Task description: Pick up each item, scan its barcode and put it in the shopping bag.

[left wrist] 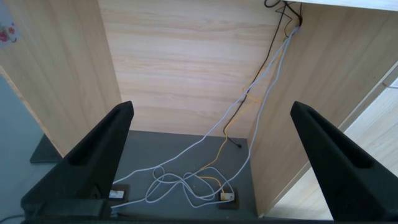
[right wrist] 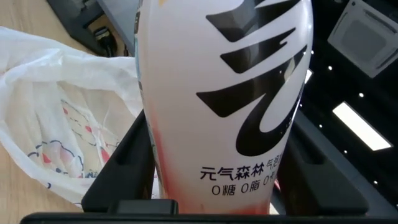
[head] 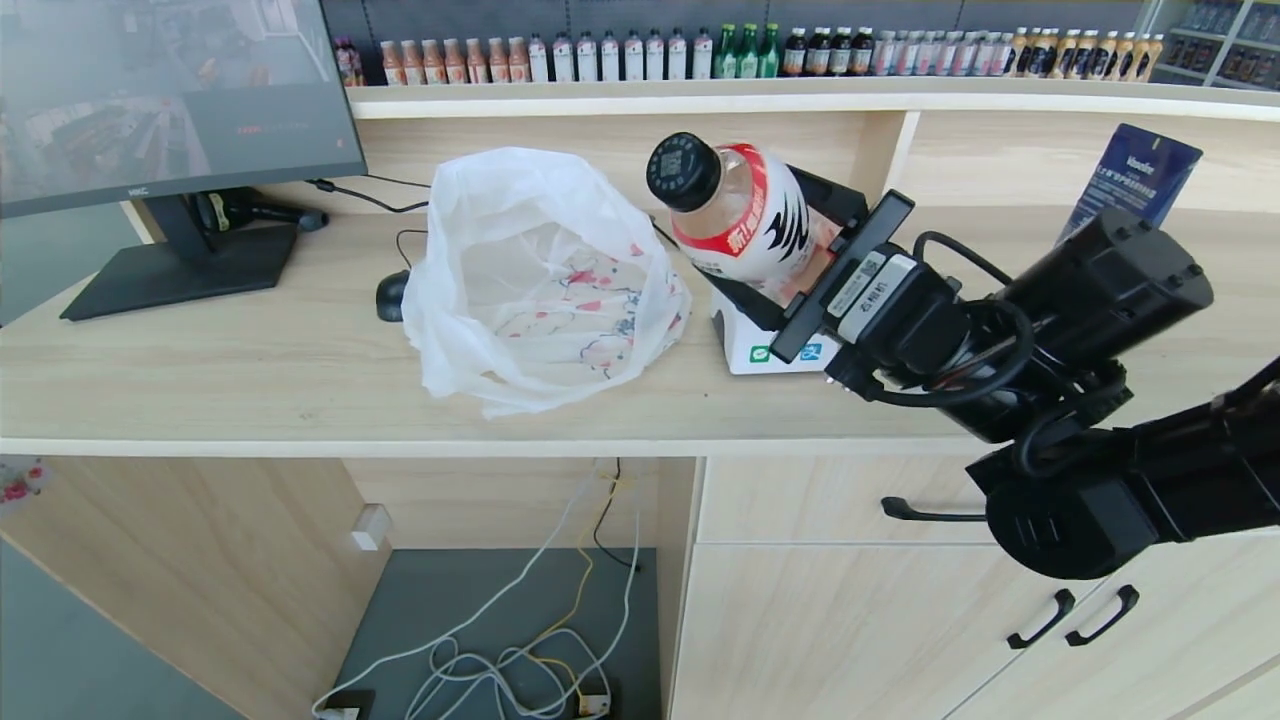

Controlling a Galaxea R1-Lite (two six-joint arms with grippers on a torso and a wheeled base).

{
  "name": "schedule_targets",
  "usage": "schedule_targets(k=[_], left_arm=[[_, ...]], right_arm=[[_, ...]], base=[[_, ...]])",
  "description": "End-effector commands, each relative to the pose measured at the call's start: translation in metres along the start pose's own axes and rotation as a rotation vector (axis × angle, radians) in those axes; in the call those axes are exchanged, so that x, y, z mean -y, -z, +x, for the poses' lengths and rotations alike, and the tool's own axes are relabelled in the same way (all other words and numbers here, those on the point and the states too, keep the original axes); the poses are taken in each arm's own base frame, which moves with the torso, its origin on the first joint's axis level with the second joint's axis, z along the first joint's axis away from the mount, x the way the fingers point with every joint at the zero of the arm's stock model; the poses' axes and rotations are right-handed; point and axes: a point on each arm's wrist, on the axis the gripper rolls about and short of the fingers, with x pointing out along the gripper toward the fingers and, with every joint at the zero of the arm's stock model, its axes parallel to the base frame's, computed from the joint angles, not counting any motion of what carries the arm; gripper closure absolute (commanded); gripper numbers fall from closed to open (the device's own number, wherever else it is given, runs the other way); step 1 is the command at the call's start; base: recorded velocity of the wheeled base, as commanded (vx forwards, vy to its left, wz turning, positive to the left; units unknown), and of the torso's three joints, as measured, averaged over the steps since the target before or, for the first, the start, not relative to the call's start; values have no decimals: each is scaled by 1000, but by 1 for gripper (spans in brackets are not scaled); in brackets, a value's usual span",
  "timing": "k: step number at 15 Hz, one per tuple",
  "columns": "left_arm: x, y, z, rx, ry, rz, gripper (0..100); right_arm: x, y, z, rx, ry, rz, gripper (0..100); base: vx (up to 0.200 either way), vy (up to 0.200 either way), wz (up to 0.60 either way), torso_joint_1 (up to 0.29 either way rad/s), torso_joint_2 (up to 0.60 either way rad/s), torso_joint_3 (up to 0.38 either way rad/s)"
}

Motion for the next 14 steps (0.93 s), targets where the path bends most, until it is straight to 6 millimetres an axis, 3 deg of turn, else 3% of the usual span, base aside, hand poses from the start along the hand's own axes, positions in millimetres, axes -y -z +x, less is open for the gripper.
schedule_targets(k=[1,7,12,14], left_arm=[[0,0,0,1,-1,1,0],[0,0,0,1,-1,-1,0],[0,0,0,1,-1,-1,0],[0,0,0,1,-1,-1,0]], right_arm=[[-2,13,3,11,-13,-24,100],[-9,30,7,63,-71,-67,100],[8,43,11,79,-86,-136,100],[6,48,14,76,-91,-133,100]], base=[[0,0,0,0,0,0],[0,0,0,0,0,0],[0,0,0,0,0,0],[0,0,0,0,0,0]])
